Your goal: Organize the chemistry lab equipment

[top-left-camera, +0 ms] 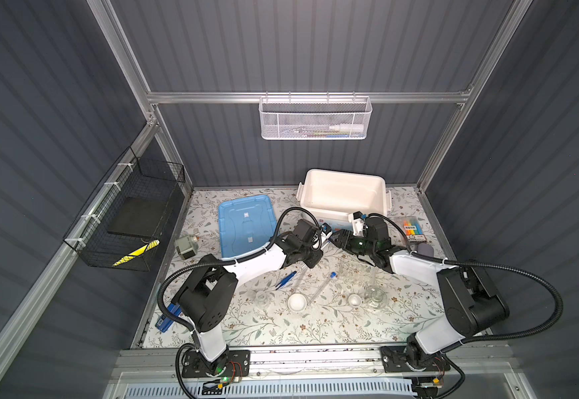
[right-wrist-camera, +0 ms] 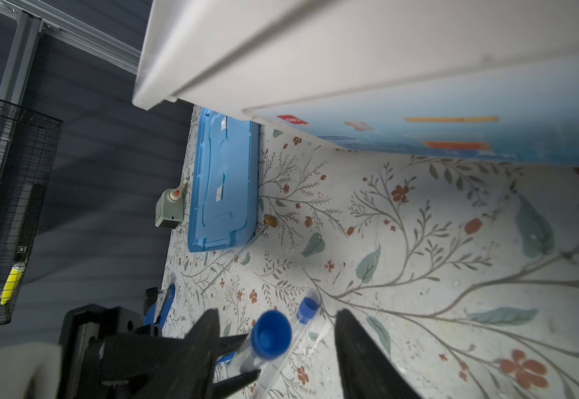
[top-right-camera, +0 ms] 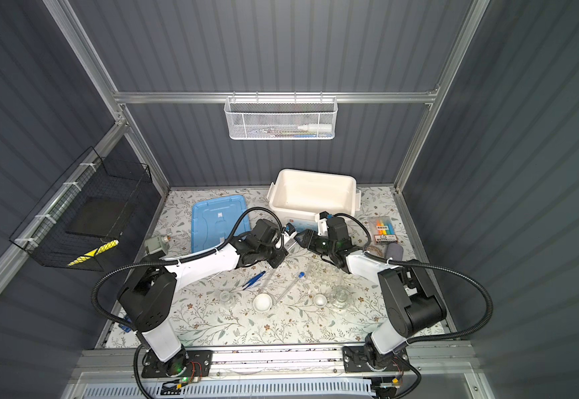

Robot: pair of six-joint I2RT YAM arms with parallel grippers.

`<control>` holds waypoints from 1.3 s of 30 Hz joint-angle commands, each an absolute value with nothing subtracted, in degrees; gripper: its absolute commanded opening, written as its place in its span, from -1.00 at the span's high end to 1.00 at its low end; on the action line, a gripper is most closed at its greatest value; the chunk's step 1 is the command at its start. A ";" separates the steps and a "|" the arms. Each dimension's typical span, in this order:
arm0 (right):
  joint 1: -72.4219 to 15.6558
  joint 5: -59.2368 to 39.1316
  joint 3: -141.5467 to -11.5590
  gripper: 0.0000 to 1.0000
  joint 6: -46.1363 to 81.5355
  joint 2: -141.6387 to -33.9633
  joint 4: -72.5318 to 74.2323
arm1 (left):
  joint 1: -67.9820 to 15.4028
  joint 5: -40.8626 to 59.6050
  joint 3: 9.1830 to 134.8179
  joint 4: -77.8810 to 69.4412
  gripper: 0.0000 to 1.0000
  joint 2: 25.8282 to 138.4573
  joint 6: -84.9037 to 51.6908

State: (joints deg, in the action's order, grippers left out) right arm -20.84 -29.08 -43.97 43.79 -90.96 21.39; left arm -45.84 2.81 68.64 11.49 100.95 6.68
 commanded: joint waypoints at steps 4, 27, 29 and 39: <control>-21.09 -30.67 -45.35 0.00 46.27 -92.08 23.55 | -46.47 3.08 69.44 10.94 0.68 100.90 6.03; -20.85 -34.89 -43.89 0.31 49.42 -93.16 26.45 | -47.05 2.55 69.21 10.28 0.68 101.25 6.10; -20.84 -35.11 -43.90 0.35 49.35 -93.19 26.43 | -47.05 2.38 69.12 10.22 0.68 101.25 6.04; -20.90 -34.72 -42.98 0.48 48.00 -92.55 24.75 | -47.11 2.35 69.17 9.49 0.68 101.77 5.73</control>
State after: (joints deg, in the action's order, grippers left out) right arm -20.73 -33.26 -43.77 48.62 -92.42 25.54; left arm -46.59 2.39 68.64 10.35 100.95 6.44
